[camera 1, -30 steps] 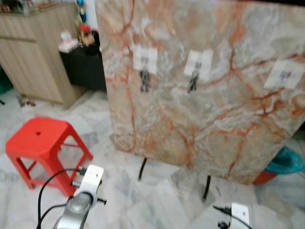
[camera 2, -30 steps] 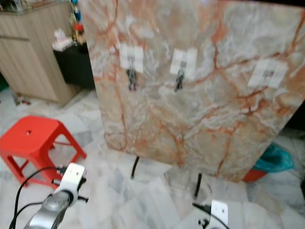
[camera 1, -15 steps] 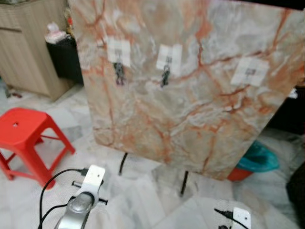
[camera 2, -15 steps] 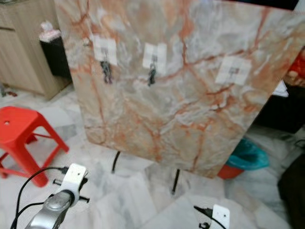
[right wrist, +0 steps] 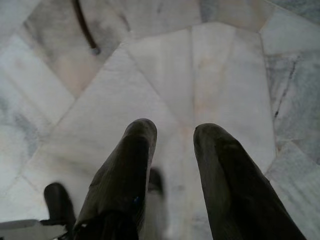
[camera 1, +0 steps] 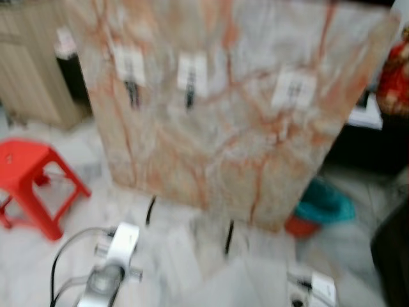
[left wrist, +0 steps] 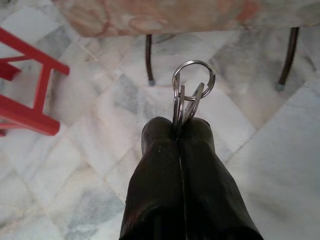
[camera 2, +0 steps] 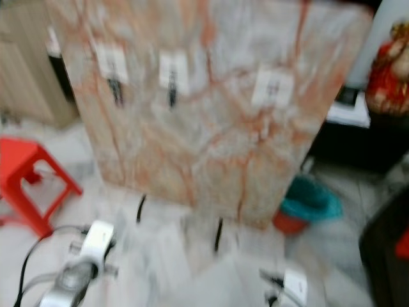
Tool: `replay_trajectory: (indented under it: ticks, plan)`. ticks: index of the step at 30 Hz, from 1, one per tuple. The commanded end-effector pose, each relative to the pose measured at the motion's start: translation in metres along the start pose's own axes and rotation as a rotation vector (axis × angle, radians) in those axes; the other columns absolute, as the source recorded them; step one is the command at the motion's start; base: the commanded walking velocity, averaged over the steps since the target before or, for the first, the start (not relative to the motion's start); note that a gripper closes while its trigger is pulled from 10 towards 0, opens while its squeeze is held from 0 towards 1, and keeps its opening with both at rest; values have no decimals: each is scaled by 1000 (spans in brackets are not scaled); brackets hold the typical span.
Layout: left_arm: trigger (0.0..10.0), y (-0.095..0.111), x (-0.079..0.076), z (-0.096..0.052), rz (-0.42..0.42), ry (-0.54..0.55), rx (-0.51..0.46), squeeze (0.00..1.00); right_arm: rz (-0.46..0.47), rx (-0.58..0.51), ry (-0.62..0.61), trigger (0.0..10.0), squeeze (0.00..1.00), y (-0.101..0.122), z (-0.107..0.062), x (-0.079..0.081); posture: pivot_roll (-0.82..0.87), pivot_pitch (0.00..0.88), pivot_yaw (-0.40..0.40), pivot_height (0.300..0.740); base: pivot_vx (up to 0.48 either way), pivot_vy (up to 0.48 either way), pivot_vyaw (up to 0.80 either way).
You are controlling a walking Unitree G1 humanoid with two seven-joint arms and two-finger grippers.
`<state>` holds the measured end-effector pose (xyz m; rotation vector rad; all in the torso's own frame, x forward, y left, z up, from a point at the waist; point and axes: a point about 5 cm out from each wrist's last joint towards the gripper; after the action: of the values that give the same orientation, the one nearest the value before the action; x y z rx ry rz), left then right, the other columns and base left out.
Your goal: Hang keys on a hook
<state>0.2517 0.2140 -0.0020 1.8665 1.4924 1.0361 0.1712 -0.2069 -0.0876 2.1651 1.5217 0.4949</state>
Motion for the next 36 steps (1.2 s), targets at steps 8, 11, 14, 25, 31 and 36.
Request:
replay_trajectory:
  ticks: [8,11,14,25,31,36]
  plan:
    - [10000,6,-6,1,6,-11,-21,0,61,-7,-51,10000,0,3,0,-11,86,0,-67,740,0,-318,0]
    - [10000,6,-6,1,5,-10,-22,0,59,-10,-50,10000,0,5,0,-10,88,0,-69,740,0,-319,0]
    - [10000,7,-5,1,3,-7,-26,0,57,-14,-48,10000,0,6,0,-8,89,0,-71,740,0,-316,0]
    - [10000,11,-6,2,13,-5,-37,0,57,-19,-51,10000,0,10,1,-8,87,0,-77,740,0,-314,0]
    - [10000,11,-4,3,23,20,-37,0,55,-24,-48,10000,0,11,1,-7,89,0,-79,740,0,-382,0]
    - [10000,17,2,2,38,88,-72,0,51,-25,-42,10000,0,12,1,-5,85,0,-80,740,0,0,0]
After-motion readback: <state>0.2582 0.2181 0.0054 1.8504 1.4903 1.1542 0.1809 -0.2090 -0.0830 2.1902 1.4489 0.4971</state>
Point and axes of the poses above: a point about 5 cm out from each wrist's last joint towards the gripper, its own z axis pointing out of the wrist towards the gripper, its own y axis along the axis of the wrist's last joint, x = y × z, and after that the axes turned 5 degrees about -z, right-handed
